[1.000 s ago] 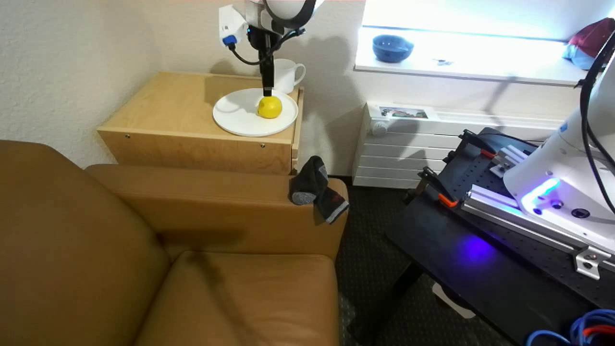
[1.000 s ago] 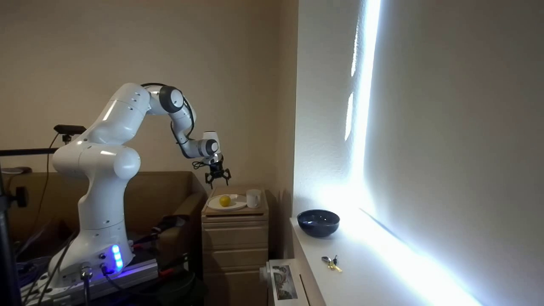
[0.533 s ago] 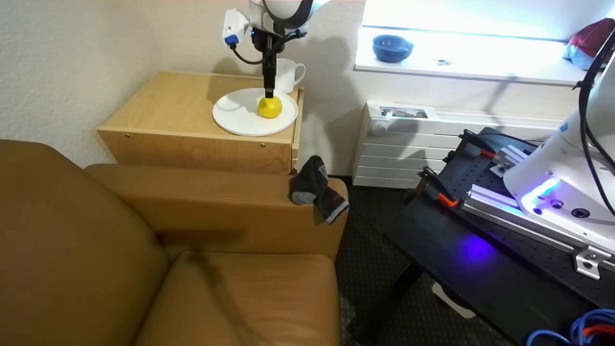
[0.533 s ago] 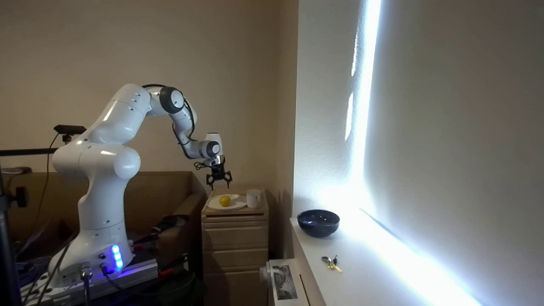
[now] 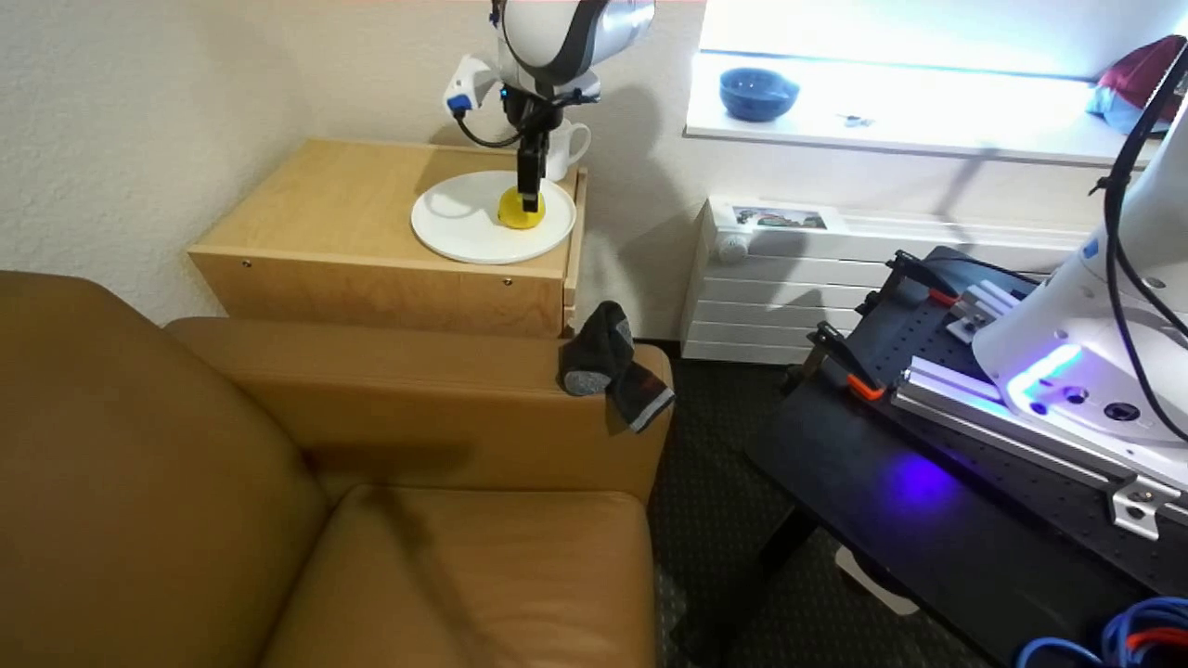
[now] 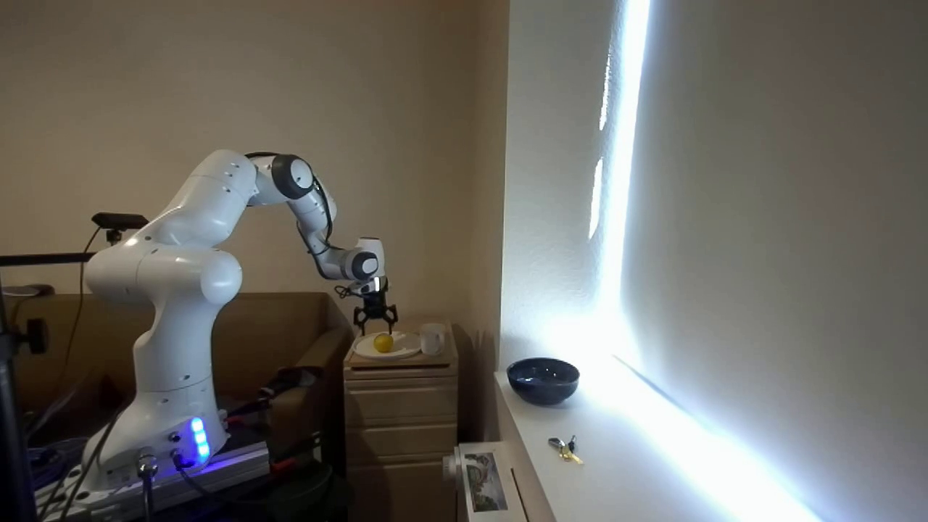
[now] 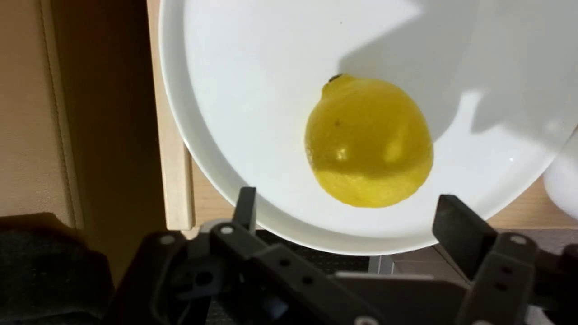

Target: Pick the lemon from the white plate and put it in the blue bowl

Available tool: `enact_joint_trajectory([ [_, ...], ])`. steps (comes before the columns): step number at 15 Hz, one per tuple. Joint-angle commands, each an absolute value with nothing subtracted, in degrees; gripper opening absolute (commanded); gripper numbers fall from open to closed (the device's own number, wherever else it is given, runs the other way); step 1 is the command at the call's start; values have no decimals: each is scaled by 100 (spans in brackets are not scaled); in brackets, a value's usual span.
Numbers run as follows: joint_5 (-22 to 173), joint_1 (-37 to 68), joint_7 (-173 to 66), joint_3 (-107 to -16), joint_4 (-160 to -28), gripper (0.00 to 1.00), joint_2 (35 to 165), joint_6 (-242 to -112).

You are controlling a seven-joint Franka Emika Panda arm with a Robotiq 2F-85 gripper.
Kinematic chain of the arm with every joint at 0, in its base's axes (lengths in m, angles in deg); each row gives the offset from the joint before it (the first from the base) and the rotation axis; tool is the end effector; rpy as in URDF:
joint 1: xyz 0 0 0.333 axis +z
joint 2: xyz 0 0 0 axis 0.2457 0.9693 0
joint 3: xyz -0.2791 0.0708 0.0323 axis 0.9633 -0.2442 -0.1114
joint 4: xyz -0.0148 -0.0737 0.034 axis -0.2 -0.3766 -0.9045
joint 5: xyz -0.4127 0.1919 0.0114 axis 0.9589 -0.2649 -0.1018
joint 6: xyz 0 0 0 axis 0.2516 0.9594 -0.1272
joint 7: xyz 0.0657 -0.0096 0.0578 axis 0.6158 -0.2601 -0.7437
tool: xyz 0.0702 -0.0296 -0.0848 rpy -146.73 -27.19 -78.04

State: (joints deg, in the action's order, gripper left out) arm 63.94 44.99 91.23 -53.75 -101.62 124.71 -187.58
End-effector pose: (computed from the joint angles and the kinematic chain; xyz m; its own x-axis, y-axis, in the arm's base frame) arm 0.6562 0.2280 0.0999 -0.6920 -0.7201 -0.0513 -0.7164 0.6938 -0.0734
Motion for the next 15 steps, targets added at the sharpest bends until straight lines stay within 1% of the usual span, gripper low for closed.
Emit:
enact_joint_trajectory([
  [1, 6313, 4587, 9123, -5296, -10159, 100, 12522, -18758],
  [6, 6054, 4798, 9125, -5069, -9979, 100, 12777, -18735],
  [12, 5664, 4882, 9127, -4944, -9766, 100, 13132, -19197],
  [15, 5511, 4927, 9127, -4884, -9588, 100, 13309, -19219],
])
